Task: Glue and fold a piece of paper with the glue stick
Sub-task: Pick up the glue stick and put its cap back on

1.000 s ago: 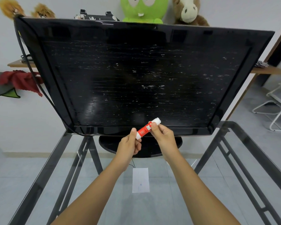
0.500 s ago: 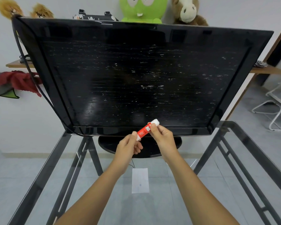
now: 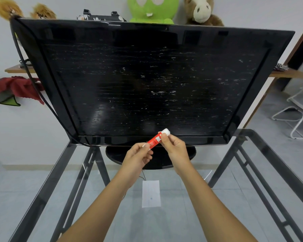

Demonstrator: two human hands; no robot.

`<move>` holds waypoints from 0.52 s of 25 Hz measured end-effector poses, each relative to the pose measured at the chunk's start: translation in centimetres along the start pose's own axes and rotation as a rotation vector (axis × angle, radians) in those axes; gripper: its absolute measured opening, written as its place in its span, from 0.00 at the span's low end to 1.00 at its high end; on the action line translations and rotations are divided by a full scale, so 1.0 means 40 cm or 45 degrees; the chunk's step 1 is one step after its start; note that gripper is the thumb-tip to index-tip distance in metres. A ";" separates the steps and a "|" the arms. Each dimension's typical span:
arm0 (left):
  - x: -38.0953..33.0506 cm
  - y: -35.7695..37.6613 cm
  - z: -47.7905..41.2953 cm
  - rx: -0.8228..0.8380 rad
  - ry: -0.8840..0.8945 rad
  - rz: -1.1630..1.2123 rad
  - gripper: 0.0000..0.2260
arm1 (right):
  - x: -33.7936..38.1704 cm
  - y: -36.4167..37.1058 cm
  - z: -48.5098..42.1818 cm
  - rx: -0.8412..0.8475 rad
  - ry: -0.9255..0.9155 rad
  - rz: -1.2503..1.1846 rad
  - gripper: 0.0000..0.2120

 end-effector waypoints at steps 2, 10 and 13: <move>-0.007 -0.001 0.003 -0.008 0.063 -0.208 0.14 | 0.001 0.000 -0.002 -0.003 0.013 -0.006 0.12; 0.061 0.026 0.017 0.064 -0.600 0.560 0.24 | 0.011 0.017 0.000 0.060 -0.022 0.058 0.08; 0.027 0.000 0.008 -0.100 -0.173 0.223 0.13 | 0.003 0.009 0.004 0.028 -0.016 0.057 0.07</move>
Point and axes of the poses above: each hand's wrist, its own z-axis away from the middle knuckle, its own y-axis out of the palm, x = y × z, the point moved 7 cm from there along -z, towards the middle knuckle, and after that the axes turned 13 degrees about x, right-handed, at the moved point
